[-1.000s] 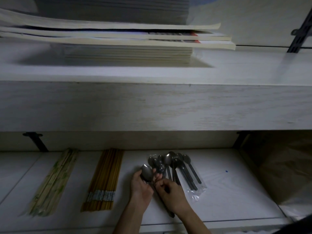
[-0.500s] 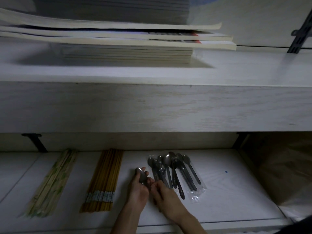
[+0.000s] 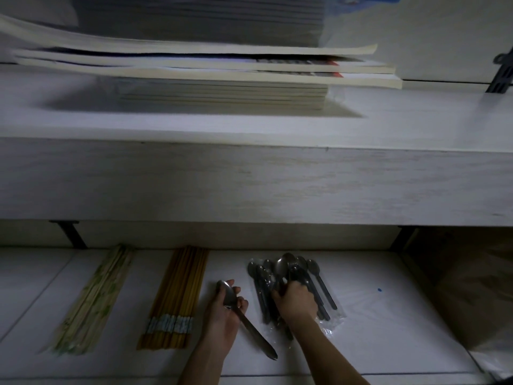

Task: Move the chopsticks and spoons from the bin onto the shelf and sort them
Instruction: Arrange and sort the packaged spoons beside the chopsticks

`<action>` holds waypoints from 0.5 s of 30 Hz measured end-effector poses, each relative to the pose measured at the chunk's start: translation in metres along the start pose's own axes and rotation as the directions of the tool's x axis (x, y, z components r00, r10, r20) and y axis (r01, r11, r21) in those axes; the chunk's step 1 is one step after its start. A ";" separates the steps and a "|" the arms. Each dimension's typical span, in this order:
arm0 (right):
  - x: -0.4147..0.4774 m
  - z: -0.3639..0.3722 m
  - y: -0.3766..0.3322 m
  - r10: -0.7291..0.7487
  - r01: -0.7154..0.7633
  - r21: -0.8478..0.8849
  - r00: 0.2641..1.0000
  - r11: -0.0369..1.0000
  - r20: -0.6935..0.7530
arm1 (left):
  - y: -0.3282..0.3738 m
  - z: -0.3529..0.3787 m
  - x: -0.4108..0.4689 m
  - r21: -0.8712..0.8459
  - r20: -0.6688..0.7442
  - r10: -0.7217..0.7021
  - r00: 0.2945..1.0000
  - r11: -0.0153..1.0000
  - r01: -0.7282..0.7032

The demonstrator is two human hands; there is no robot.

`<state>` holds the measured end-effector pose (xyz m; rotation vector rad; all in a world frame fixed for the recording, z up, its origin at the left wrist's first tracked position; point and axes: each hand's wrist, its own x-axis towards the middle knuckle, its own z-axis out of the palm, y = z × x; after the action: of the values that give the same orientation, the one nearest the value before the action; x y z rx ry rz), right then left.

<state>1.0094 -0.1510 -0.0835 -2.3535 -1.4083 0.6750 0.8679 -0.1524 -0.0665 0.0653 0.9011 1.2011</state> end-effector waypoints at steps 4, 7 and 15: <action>0.006 -0.004 -0.004 0.063 -0.064 0.030 0.997 0.998 0.047 | 0.003 -0.002 0.000 0.006 -0.019 -0.009 1.000 1.000 0.009; 0.010 -0.008 -0.003 0.098 -0.101 0.041 0.992 0.994 0.074 | 0.004 -0.001 -0.003 -0.012 -0.007 -0.007 1.000 1.000 0.007; 0.016 -0.014 0.005 0.052 -0.108 0.284 0.979 0.953 0.200 | 0.007 -0.002 -0.004 -0.001 -0.018 -0.013 1.000 1.000 0.013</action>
<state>1.0275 -0.1394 -0.0778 -2.1651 -1.1907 1.0784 0.8612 -0.1540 -0.0622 0.0479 0.9150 1.1915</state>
